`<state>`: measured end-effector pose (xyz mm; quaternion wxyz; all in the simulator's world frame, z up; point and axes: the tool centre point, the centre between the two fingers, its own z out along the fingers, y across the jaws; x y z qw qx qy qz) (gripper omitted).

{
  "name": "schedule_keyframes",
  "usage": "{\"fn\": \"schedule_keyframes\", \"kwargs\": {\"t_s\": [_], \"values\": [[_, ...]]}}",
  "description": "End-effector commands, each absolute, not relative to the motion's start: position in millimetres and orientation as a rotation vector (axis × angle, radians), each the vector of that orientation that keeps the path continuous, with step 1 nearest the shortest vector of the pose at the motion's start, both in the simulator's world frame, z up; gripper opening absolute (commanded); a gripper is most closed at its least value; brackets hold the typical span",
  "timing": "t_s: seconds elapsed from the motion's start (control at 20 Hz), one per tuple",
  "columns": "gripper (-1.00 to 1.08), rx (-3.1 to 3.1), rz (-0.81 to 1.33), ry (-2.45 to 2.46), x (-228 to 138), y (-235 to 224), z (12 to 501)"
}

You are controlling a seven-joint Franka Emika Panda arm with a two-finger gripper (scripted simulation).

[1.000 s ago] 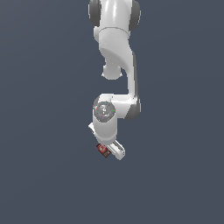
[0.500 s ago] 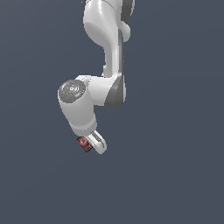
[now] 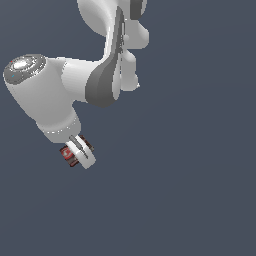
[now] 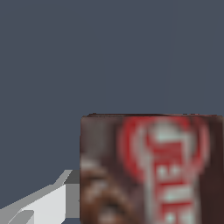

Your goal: Pick up the object and move it to a goal position.

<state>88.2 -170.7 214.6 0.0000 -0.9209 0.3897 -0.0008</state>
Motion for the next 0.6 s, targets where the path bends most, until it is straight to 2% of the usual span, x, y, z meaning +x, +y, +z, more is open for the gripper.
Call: {"fn": "schedule_keyframes", "kwargs": {"t_s": [0.0, 0.55], "values": [[-1.0, -2.894, 0.0, 1.222, 89, -182, 228], [-1.0, -2.895, 0.0, 1.221, 93, -200, 249]]}}
